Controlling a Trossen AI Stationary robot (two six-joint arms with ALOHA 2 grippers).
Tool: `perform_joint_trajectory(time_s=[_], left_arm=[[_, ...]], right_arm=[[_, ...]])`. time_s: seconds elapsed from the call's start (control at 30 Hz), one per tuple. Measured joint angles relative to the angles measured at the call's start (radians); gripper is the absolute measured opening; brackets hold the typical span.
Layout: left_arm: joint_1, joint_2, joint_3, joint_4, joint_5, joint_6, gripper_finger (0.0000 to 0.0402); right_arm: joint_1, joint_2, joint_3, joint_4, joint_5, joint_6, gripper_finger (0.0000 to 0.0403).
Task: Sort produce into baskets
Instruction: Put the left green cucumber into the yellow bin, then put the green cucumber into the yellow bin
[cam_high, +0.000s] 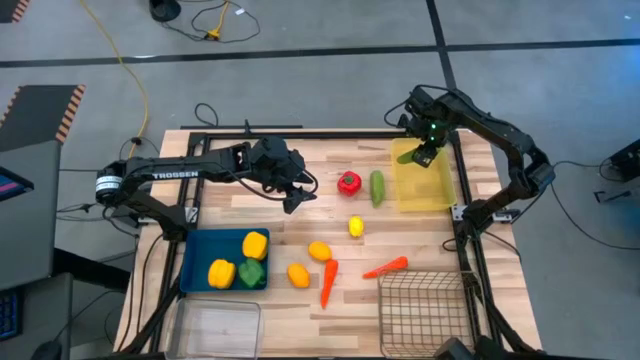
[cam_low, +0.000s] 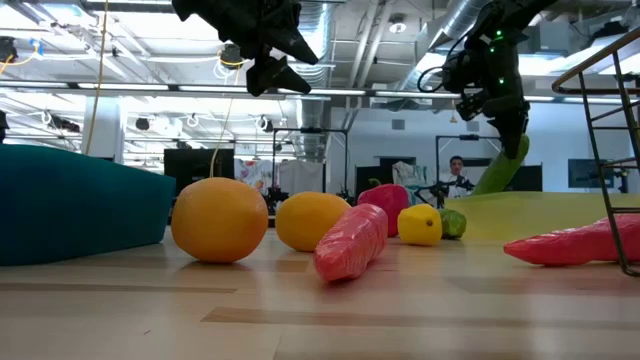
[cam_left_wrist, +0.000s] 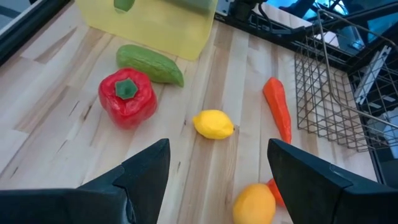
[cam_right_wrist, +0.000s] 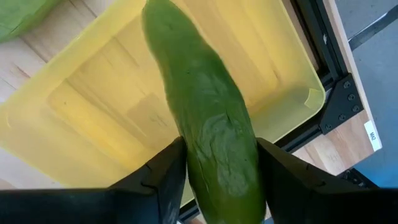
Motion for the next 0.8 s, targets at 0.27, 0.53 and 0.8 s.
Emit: perform_joint_trajectory(time_s=[0.27, 0.53, 0.8], left_arm=[[-0.003, 0.000, 0.000, 0.003, 0.000, 0.013, 0.0256], [-0.003, 0.000, 0.000, 0.005, -0.024, 0.014, 0.0256], [-0.003, 0.000, 0.000, 0.005, -0.024, 0.014, 0.0256]], right_arm=[[0.000, 0.000, 0.000, -0.001, 0.000, 0.000, 0.0264], [0.026, 0.000, 0.086, -0.031, 0.000, -0.032, 0.0265], [0.146, -0.001, 0.168, 0.047, -0.193, 0.021, 0.0265]])
